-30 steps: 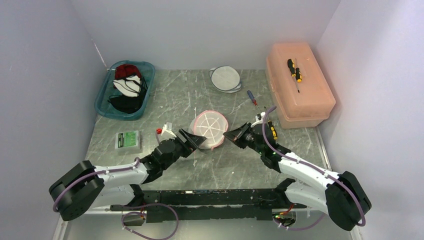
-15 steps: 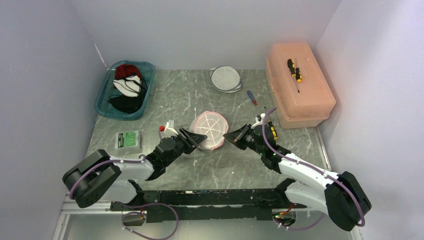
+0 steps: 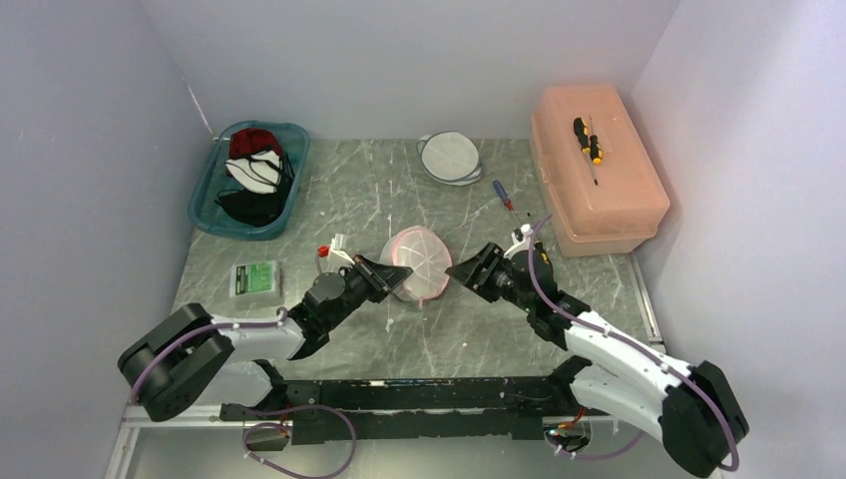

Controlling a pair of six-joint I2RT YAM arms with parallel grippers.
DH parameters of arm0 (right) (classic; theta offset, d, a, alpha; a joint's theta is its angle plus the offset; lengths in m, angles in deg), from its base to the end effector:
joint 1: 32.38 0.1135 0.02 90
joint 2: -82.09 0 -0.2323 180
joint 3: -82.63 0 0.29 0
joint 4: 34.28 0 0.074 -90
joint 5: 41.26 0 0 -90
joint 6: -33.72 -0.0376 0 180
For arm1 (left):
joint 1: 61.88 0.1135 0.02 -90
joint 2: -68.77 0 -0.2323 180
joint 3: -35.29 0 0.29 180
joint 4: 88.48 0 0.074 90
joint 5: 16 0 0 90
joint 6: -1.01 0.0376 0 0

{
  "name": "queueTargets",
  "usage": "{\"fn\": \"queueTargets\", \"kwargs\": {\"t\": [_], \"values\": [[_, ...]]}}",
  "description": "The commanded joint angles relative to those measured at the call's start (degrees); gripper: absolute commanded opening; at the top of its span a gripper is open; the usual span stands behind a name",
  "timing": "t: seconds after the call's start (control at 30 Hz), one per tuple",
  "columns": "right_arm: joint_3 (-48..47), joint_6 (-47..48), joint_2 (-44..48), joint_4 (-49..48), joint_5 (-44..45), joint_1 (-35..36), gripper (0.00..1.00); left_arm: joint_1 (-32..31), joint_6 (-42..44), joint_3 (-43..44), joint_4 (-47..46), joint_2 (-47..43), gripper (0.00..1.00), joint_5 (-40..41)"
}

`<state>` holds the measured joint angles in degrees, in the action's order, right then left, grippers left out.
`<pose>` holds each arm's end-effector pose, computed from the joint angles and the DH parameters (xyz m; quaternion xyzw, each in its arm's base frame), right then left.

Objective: Unzip the laundry bag and remove the bra
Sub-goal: Unzip the laundry bag at the center of the board.

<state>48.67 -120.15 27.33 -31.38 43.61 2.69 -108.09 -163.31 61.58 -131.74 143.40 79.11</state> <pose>0.2101 0.1516 0.1555 0.1843 0.8162 0.4396 0.3265 0.1839 -0.1870 0.1110 -0.2082 0.7076 -0.5693 0.3631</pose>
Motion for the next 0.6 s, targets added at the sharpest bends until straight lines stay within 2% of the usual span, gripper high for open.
{"fn": "queueTargets", "kwargs": {"t": [0.0,0.07,0.2,0.3,0.4,0.57], "values": [[-6.49,14.83,7.36,7.54,0.62,0.26,0.7,-0.01,1.23,4.46,9.7,-5.24,0.03,-1.52],[-7.61,22.23,10.65,10.05,0.33,0.38,0.77,-0.01,0.61,6.91,16.17,-7.24,0.03,-1.67],[-5.58,28.38,15.42,8.64,-5.2,0.45,0.77,0.0,2.0,13.73,28.05,-9.39,0.03,-1.8],[-0.59,26.21,18.12,1.12,-11.42,0.44,0.76,0.03,5.1,18.8,33.28,-9.19,0.03,-1.77],[1.12,24.48,16.37,-4.42,-18.58,0.44,0.73,-0.01,5.81,22.27,35.34,-9.03,0.03,-1.32],[5.59,17.3,13.89,-19.34,-21.8,0.44,0.7,-0.01,4.82,25.02,36.77,-9.4,0.03,-0.28]]}}
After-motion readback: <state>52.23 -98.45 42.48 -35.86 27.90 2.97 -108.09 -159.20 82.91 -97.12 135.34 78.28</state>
